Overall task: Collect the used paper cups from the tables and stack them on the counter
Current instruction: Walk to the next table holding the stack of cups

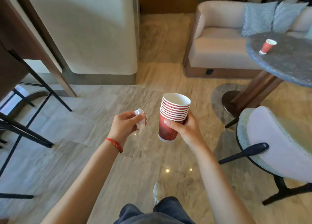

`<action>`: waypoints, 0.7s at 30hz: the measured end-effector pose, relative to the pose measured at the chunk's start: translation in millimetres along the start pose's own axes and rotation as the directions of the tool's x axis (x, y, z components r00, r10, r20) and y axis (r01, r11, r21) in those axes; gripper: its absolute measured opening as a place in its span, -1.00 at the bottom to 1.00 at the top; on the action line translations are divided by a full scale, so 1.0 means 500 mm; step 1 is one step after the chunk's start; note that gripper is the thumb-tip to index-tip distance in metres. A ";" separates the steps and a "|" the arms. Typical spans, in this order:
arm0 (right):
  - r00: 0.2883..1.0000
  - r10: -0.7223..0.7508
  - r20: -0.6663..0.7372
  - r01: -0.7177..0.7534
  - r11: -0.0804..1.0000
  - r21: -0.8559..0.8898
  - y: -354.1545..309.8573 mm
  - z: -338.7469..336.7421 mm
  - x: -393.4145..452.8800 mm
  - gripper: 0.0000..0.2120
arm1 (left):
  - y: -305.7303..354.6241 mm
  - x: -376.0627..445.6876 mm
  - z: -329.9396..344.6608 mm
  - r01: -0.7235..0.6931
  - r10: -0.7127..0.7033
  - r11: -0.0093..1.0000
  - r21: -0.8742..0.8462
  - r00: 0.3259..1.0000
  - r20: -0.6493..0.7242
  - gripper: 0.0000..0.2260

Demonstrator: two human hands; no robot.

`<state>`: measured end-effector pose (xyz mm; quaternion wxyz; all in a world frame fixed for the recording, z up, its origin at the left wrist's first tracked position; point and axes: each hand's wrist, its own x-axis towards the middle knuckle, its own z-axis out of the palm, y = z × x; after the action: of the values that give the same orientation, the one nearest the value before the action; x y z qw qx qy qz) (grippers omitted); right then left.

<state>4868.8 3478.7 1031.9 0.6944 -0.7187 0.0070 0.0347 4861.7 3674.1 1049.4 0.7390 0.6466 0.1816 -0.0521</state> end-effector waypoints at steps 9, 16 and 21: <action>0.990 0.024 0.136 -0.019 0.999 -0.043 -0.019 0.014 0.272 -0.45 | 0.081 0.180 0.021 -0.029 0.022 0.999 -0.041 0.989 -0.148 -0.94; 0.950 0.006 0.313 0.022 0.996 -0.085 0.030 0.151 0.455 -0.49 | 0.074 0.340 -0.080 -0.047 0.040 0.999 -0.017 0.955 -0.293 -0.95; 0.893 -0.016 0.450 0.063 0.994 -0.091 0.003 0.297 0.581 -0.45 | 0.126 0.433 -0.192 -0.109 0.060 0.990 -0.089 0.898 -0.436 -0.93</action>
<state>5152.8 3638.1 1008.1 0.6398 -0.7263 -0.1697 0.1855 5062.9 3811.8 1026.5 0.7167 0.6073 0.3152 0.1350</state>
